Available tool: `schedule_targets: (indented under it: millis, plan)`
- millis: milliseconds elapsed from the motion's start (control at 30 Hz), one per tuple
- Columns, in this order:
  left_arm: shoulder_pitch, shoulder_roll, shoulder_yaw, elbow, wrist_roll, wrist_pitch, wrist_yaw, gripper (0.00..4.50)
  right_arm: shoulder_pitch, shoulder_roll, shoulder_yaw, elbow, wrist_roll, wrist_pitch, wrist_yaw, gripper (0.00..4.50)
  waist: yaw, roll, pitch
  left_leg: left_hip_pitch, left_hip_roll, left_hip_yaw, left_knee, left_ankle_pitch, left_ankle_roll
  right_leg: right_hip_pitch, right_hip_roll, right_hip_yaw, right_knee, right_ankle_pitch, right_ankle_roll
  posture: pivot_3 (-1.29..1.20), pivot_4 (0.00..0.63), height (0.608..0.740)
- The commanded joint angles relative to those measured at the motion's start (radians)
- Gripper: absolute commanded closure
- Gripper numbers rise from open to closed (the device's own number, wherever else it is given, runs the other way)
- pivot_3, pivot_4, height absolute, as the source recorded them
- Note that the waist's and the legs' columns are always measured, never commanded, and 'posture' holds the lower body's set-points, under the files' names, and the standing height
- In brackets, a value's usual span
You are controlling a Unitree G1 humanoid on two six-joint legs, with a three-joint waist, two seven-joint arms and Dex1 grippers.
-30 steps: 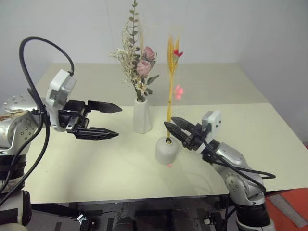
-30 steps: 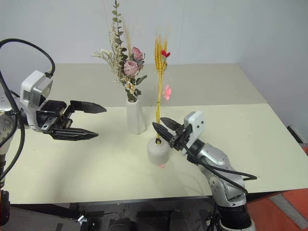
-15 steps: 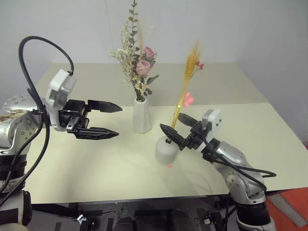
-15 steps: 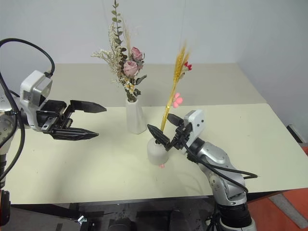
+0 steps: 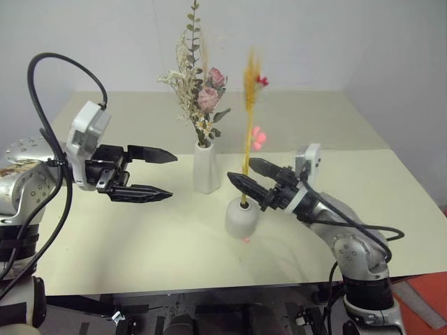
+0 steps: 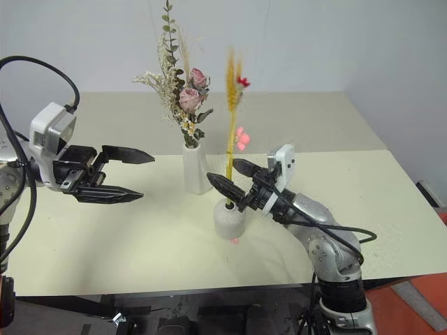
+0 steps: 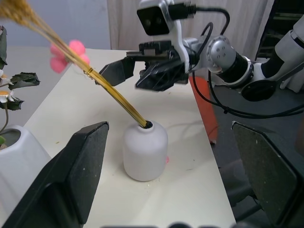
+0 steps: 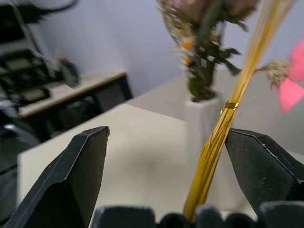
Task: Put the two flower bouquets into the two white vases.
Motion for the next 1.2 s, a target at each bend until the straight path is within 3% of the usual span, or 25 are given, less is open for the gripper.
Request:
schedule_targets:
  millis: [33,133,633,1100,1200]
  plan:
    - [-0.002,0.005,0.01,-0.025,-0.001,-0.014,0.003,0.0,-0.027,-0.017,-0.058,-0.01,0.093,0.036,0.015,0.04,0.0,0.0,0.0,0.0,0.0,0.0,0.0,0.0,0.0,0.0,0.0,0.0,0.0,0.0,0.0,0.0,0.15,0.74]
    - [0.001,0.009,0.013,-0.026,-0.001,-0.013,0.003,0.0,-0.021,-0.04,-0.094,-0.012,0.153,0.06,0.018,0.04,0.002,0.0,0.0,0.0,0.0,0.0,0.0,0.0,0.0,0.0,0.0,0.0,-0.001,0.0,0.0,0.0,0.15,0.74]
    - [0.006,0.01,0.009,-0.034,0.0,-0.01,0.006,0.0,0.003,-0.082,-0.033,-0.019,0.05,0.055,-0.013,0.04,0.001,0.0,0.0,0.0,0.0,0.0,0.0,0.0,0.0,0.0,0.0,0.0,0.0,0.0,0.0,0.0,0.15,0.74]
    - [0.02,0.008,0.01,-0.039,0.002,-0.019,0.002,0.0,-0.194,-0.06,0.035,0.148,-0.079,0.153,-0.137,0.04,-0.001,0.0,0.0,-0.001,0.0,0.0,0.0,0.0,0.0,0.0,-0.001,0.0,0.0,0.0,0.0,0.0,0.15,0.74]
    - [0.024,0.008,0.012,-0.041,0.001,-0.021,0.001,0.0,-0.221,-0.047,0.031,0.169,-0.088,0.161,-0.14,0.57,-0.001,0.0,0.0,-0.001,0.0,0.0,0.0,0.0,0.0,0.0,0.0,0.0,-0.001,0.0,0.0,0.0,0.15,0.74]
